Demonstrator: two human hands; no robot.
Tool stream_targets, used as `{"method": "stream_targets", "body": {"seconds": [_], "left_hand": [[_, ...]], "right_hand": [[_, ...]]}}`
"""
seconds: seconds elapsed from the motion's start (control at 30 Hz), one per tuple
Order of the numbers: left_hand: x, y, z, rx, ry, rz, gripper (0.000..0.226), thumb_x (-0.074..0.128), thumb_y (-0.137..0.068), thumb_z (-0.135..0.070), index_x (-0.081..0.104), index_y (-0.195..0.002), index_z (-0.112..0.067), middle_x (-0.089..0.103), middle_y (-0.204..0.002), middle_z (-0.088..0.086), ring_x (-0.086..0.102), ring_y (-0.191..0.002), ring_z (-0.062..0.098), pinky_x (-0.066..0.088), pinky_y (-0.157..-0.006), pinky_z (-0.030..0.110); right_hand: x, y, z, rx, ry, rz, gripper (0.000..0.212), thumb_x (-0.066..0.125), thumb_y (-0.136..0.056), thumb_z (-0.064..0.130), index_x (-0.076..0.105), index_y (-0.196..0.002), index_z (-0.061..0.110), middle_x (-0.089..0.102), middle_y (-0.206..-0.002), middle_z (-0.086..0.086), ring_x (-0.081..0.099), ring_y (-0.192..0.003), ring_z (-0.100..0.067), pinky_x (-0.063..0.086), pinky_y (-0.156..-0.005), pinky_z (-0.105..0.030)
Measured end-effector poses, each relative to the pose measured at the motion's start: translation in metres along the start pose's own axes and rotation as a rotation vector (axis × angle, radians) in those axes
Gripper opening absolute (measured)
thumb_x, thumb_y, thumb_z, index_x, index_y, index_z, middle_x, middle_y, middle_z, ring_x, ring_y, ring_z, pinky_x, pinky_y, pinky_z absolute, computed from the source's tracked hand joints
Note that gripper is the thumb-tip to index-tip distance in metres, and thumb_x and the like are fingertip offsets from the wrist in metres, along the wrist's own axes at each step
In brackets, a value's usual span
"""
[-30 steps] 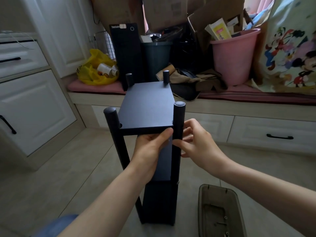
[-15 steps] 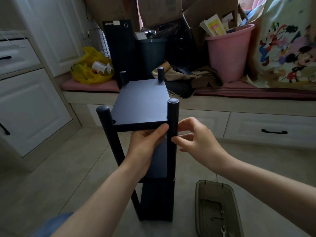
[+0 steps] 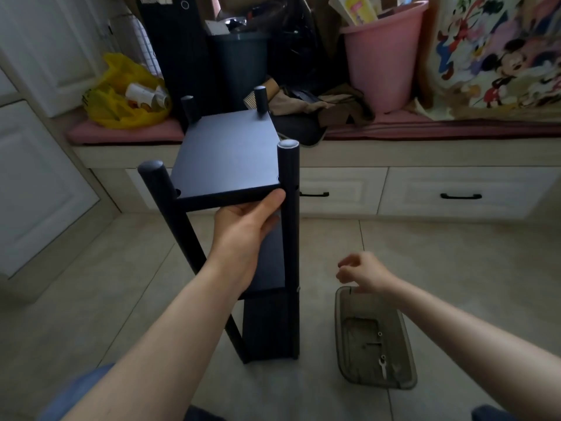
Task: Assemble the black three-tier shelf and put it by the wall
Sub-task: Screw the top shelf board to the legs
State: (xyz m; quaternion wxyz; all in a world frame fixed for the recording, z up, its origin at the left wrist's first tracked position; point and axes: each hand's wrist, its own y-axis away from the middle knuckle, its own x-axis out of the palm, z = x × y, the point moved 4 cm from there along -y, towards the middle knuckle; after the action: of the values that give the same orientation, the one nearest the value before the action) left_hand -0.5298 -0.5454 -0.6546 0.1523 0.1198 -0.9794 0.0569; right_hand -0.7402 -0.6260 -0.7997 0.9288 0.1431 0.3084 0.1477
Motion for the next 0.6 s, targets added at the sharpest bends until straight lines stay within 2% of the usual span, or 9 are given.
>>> {"method": "stream_targets", "body": {"seconds": [0.07,0.13,0.23,0.33,0.37,0.43,0.5,0.57,0.6], "left_hand": [[0.000,-0.001,0.001,-0.003,0.000,0.001,0.049,0.078,-0.073,-0.025,0.070,-0.117,-0.005,0.074,-0.117,0.013,0.069,-0.114,0.027,0.048,-0.109,0.050],[0.000,0.000,0.000,-0.006,-0.008,0.007,0.047,0.077,-0.075,-0.024,0.070,-0.118,-0.006,0.074,-0.118,0.012,0.068,-0.115,0.027,0.047,-0.110,0.050],[0.001,0.002,-0.002,-0.014,-0.010,0.009,0.041,0.075,-0.077,-0.022,0.070,-0.115,-0.007,0.073,-0.119,0.012,0.068,-0.116,0.027,0.046,-0.110,0.050],[0.001,0.004,-0.002,-0.020,-0.017,0.024,0.030,0.073,-0.080,-0.021,0.072,-0.109,-0.012,0.074,-0.118,0.011,0.068,-0.116,0.026,0.045,-0.111,0.050],[0.001,0.005,-0.002,-0.024,-0.016,0.025,0.029,0.073,-0.080,-0.021,0.072,-0.108,-0.013,0.074,-0.118,0.010,0.068,-0.117,0.026,0.045,-0.111,0.050],[0.000,0.005,0.000,-0.032,-0.014,0.027,0.031,0.073,-0.079,-0.021,0.071,-0.109,-0.013,0.074,-0.119,0.010,0.068,-0.117,0.026,0.046,-0.111,0.049],[-0.001,0.006,0.001,-0.037,-0.010,0.033,0.031,0.073,-0.079,-0.021,0.071,-0.108,-0.014,0.074,-0.117,0.009,0.068,-0.116,0.025,0.047,-0.109,0.046],[-0.002,0.006,0.001,-0.029,-0.004,0.039,0.026,0.073,-0.079,-0.021,0.073,-0.104,-0.016,0.075,-0.114,0.006,0.069,-0.114,0.023,0.050,-0.106,0.043],[-0.002,0.006,0.000,-0.024,0.001,0.045,0.022,0.073,-0.079,-0.021,0.074,-0.101,-0.019,0.076,-0.113,0.005,0.070,-0.113,0.022,0.051,-0.104,0.041]], "right_hand": [[0.021,-0.006,-0.033,0.084,0.057,0.042,0.014,0.057,-0.095,0.006,0.067,-0.098,-0.003,0.069,-0.093,-0.022,0.066,-0.077,-0.027,0.048,-0.056,-0.026],[0.044,-0.009,-0.063,0.157,0.218,0.134,0.015,0.059,-0.095,0.016,0.063,-0.085,0.006,0.067,-0.090,-0.018,0.066,-0.082,-0.029,0.049,-0.062,-0.030],[0.070,-0.012,-0.088,0.225,0.344,0.218,0.026,0.058,-0.098,0.029,0.058,-0.100,0.004,0.066,-0.105,-0.016,0.067,-0.098,-0.031,0.056,-0.072,-0.037],[0.093,-0.012,-0.106,0.294,0.338,0.245,0.027,0.055,-0.100,0.033,0.048,-0.089,0.009,0.059,-0.093,-0.006,0.065,-0.103,-0.028,0.052,-0.057,-0.029],[0.101,-0.013,-0.113,0.313,0.366,0.271,0.028,0.055,-0.100,0.034,0.049,-0.092,0.008,0.059,-0.096,-0.006,0.064,-0.104,-0.027,0.050,-0.059,-0.028],[0.116,-0.013,-0.128,0.344,0.412,0.316,0.046,0.056,-0.099,0.038,0.049,-0.122,-0.001,0.058,-0.124,-0.013,0.059,-0.115,-0.027,0.049,-0.076,-0.028],[0.127,-0.013,-0.137,0.360,0.413,0.319,0.065,0.058,-0.098,0.037,0.034,-0.143,-0.004,0.048,-0.144,-0.017,0.052,-0.127,-0.029,0.046,-0.089,-0.028],[0.133,-0.013,-0.142,0.360,0.415,0.334,0.064,0.061,-0.097,0.033,0.034,-0.143,-0.002,0.048,-0.143,-0.016,0.053,-0.126,-0.029,0.048,-0.087,-0.027],[0.135,-0.013,-0.144,0.356,0.403,0.354,0.060,0.063,-0.096,0.032,0.039,-0.140,-0.001,0.052,-0.138,-0.015,0.056,-0.121,-0.028,0.051,-0.080,-0.027]]}}
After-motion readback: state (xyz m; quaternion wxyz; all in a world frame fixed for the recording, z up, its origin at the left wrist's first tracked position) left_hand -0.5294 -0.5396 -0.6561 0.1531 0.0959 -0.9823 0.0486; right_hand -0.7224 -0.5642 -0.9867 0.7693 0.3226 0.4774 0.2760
